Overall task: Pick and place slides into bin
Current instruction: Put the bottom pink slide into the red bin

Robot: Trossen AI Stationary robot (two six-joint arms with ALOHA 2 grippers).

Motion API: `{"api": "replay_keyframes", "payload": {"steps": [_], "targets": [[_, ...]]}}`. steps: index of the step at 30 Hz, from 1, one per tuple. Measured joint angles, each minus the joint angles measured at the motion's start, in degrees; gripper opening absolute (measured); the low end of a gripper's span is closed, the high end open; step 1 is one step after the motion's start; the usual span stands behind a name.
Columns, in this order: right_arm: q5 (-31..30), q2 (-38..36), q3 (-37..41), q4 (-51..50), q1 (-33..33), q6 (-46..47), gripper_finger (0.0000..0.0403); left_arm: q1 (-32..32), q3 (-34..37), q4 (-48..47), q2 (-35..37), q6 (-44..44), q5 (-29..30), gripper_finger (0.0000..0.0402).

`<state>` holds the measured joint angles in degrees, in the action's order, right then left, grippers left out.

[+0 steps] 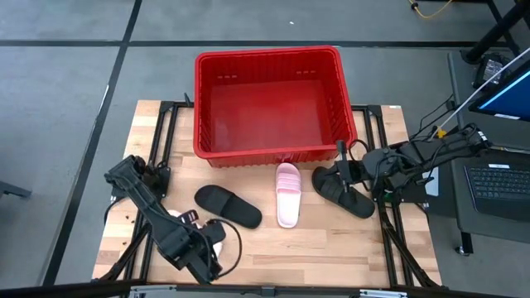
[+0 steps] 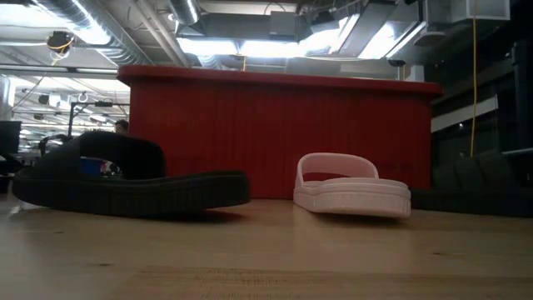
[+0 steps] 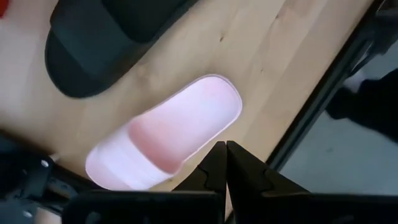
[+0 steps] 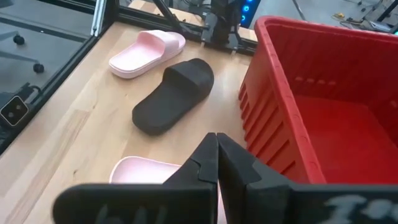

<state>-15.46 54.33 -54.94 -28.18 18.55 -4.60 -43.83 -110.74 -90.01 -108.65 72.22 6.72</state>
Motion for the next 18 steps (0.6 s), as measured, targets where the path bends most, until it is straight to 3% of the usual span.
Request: {"api": "replay_keyframes", "payload": {"steps": [8, 18], "targets": [[0.0, 0.0, 0.0, -0.1, 0.0, 1.3, 0.0006, 0.0, 0.0, 0.0, -2.5, -4.3, -0.9, 0.0016], [0.0, 0.0, 0.0, -0.5, 0.0, 1.3, 0.0006, 0.0, 4.7, 0.0, -2.6, -2.5, -4.7, 0.0081]]}}
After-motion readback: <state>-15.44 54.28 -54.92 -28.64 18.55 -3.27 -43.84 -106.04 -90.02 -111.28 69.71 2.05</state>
